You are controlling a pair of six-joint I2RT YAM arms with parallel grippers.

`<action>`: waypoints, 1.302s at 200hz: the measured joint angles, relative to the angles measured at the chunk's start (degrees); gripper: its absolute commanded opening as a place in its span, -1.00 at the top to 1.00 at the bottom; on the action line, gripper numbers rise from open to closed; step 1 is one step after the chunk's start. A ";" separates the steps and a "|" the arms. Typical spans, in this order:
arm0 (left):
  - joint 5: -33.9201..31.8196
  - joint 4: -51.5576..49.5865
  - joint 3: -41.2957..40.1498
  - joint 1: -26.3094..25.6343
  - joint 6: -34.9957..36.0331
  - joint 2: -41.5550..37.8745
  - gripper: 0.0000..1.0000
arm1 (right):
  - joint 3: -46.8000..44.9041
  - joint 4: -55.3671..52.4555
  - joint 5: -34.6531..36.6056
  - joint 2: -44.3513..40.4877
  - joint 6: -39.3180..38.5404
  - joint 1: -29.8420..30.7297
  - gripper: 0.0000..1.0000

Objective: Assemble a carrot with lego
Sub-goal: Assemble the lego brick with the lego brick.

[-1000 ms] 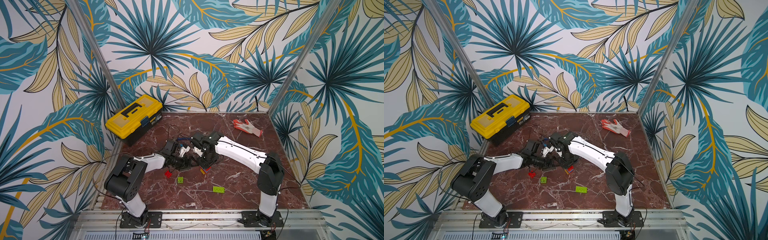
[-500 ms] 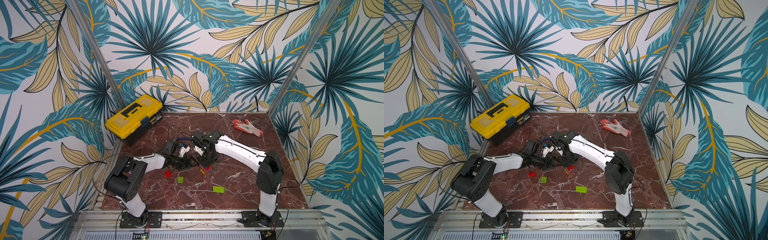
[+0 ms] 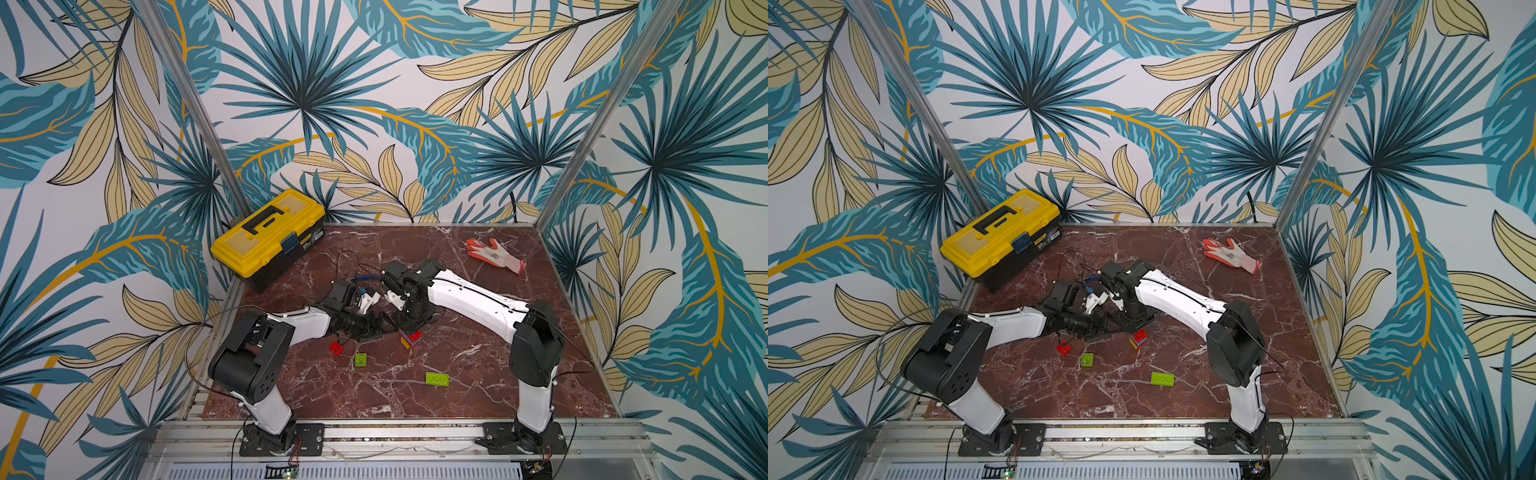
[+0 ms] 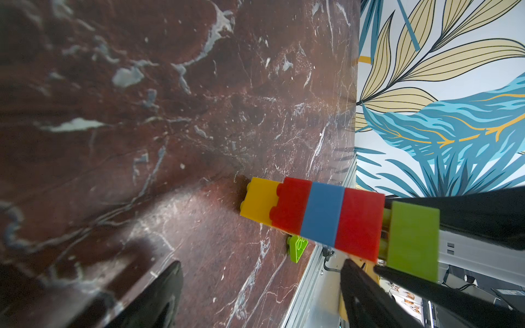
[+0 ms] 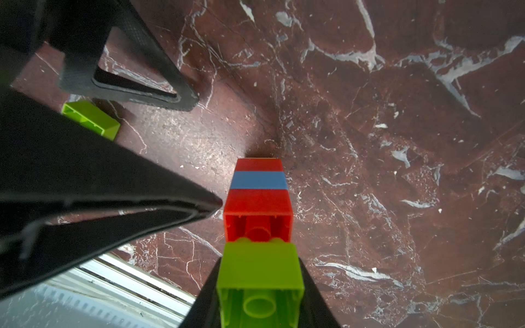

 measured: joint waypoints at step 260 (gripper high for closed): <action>-0.02 0.02 0.00 0.00 0.00 0.00 -0.75 | -1.66 0.96 -1.53 -0.87 -2.80 -1.11 0.42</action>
